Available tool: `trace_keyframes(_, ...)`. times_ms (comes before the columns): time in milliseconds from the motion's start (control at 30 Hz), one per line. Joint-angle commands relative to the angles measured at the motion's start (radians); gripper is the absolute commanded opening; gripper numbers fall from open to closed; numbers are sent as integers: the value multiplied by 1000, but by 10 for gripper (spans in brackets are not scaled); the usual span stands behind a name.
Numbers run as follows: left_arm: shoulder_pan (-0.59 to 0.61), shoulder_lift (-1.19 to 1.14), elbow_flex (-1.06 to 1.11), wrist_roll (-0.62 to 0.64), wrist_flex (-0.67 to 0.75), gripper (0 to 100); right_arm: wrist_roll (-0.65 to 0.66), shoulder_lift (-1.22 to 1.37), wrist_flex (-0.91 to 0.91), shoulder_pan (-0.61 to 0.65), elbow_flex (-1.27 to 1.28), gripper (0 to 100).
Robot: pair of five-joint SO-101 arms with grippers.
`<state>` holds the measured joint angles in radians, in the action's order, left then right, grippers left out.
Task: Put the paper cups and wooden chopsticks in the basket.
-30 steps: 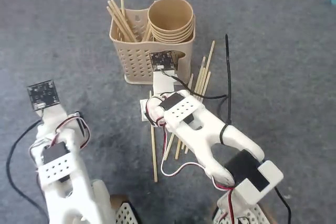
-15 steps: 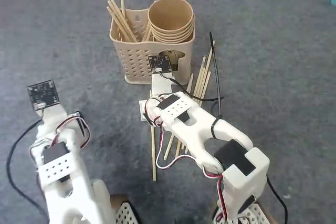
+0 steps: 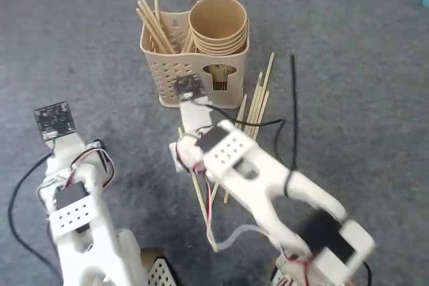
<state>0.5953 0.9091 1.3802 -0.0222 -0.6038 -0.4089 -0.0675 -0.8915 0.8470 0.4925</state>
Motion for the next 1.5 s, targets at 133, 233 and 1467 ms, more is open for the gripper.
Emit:
trace_keyframes(133, 6, 21, -5, 0, 29, 166, 206, -441, -5, -4, 163, 9)
trace_keyframes(233, 6, 21, -5, 0, 29, 166, 262, -588, 64, -18, 241, 9)
trace_keyframes(1467, -8, 21, -4, 0, 29, 166, 345, -226, 1323, -231, -301, 9)
